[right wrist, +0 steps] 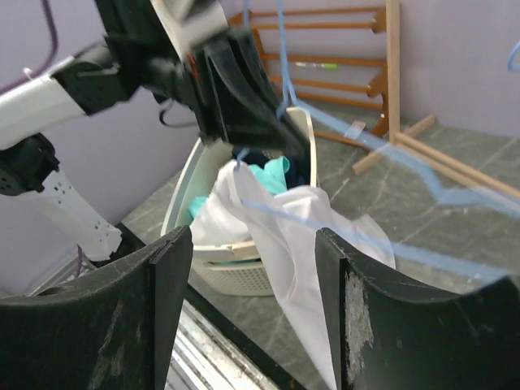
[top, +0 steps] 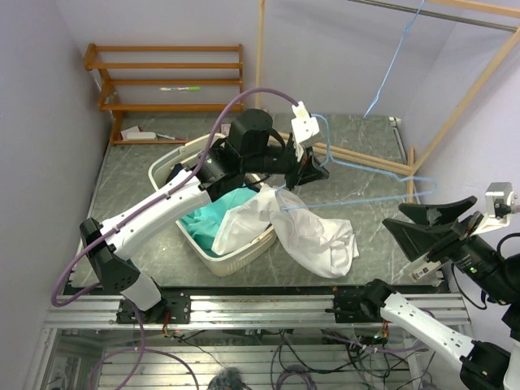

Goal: Remove the t-shirt from the hanger

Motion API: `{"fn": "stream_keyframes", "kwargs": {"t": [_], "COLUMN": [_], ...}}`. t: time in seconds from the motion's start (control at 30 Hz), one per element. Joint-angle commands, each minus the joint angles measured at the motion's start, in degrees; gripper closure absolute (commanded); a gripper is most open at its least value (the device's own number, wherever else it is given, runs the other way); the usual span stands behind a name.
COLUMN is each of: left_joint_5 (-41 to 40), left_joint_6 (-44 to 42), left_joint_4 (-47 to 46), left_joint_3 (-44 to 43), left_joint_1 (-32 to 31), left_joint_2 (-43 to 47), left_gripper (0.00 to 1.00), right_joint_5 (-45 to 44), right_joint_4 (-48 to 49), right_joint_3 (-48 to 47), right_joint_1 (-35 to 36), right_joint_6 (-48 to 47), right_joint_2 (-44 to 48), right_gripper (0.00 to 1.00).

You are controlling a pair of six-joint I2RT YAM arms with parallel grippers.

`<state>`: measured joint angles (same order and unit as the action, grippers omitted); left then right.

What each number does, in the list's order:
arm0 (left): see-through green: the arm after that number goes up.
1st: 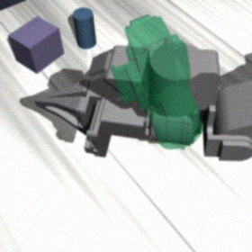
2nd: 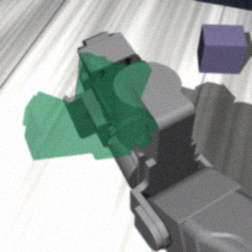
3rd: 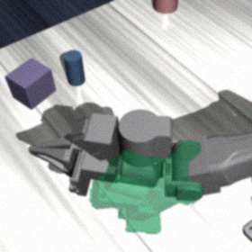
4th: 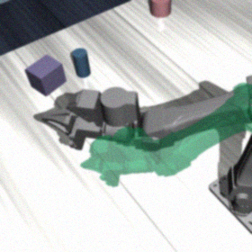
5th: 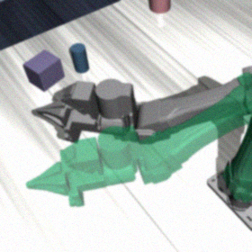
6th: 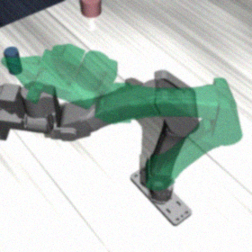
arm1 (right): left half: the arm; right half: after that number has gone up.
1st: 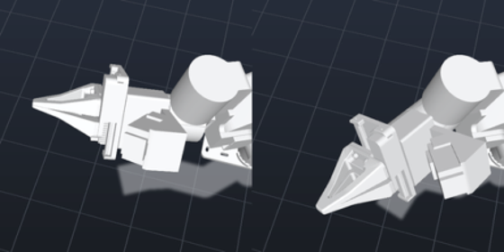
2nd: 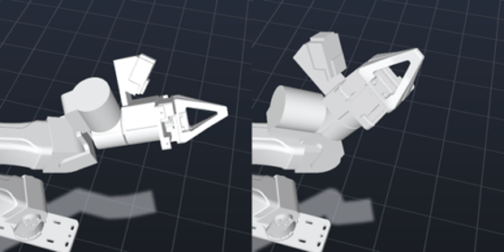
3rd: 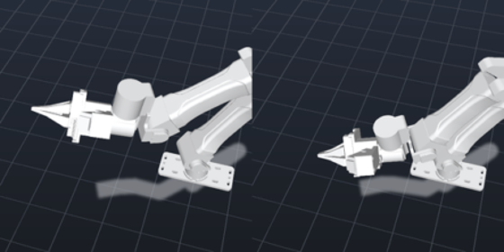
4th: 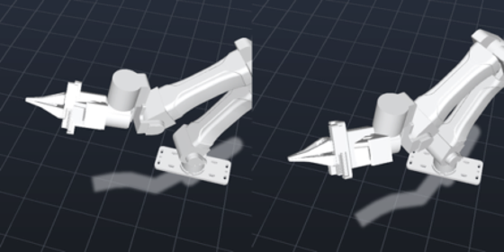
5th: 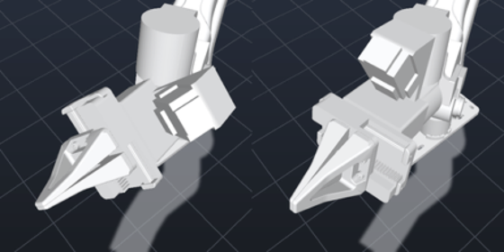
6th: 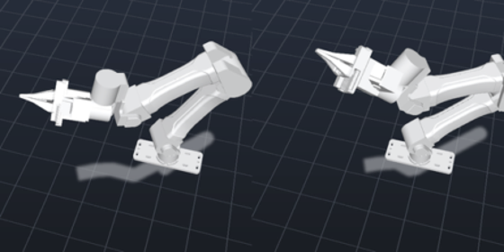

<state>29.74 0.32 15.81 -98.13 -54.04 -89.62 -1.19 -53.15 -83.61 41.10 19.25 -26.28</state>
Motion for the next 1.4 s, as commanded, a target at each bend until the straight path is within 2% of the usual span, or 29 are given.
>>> {"fn": "stream_keyframes", "kwargs": {"t": [0.0,0.2,0.4,0.67,0.73,0.8,0.9,0.93,0.97,1.03,1.1,1.37], "left_joint_5": [8.42,9.91,10.93,10.56,10.41,10.18,9.59,8.96,8.14,6.29,4.11,-6.07], "left_joint_6": [-3.36,-5.10,-4.71,-3.80,-3.75,-3.70,-3.13,-2.82,-2.64,-2.32,-1.91,-0.98], "left_joint_4": [5.20,6.22,5.76,3.77,3.78,3.58,3.09,3.06,3.12,3.40,3.43,3.36], "left_joint_3": [3.89,9.73,9.39,11.03,10.98,10.94,11.11,11.11,11.05,10.95,10.87,8.41], "left_joint_1": [-0.31,-1.25,-1.57,-1.52,-1.52,-1.51,-1.55,-1.52,-1.58,-1.51,-1.51,-1.55], "left_joint_2": [2.03,6.21,7.60,10.07,10.17,10.17,10.36,10.44,10.52,10.74,11.27,14.62], "left_gripper": [0.93,0.93,0.93,0.93,0.93,0.93,0.93,0.93,0.87,0.66,0.53,0.23], "right_joint_5": [3.20,3.06,5.73,9.40,10.65,11.41,10.23,8.50,6.59,2.41,-0.85,-18.13], "right_joint_4": [2.05,3.31,1.36,2.59,2.61,2.48,1.78,1.18,0.78,0.36,0.03,-3.42], "right_joint_3": [-4.72,-4.78,-0.25,5.49,6.05,6.45,6.58,6.43,6.32,6.00,5.23,-0.57], "right_joint_1": [-0.06,-0.03,-0.03,-0.01,-0.05,-0.01,0.01,-0.05,0.01,-0.05,-0.02,0.08], "right_joint_6": [-4.58,-7.60,-8.61,-8.76,-8.70,-8.68,-8.58,-8.34,-7.86,-7.21,-6.53,-2.79], "right_joint_2": [-4.66,-8.17,-11.74,-11.41,-11.78,-12.11,-12.53,-12.60,-12.47,-11.69,-10.57,-5.67], "right_gripper": [0.38,0.37,0.39,0.43,0.50,0.62,0.93,1.00,1.00,1.00,1.00,1.00]}}
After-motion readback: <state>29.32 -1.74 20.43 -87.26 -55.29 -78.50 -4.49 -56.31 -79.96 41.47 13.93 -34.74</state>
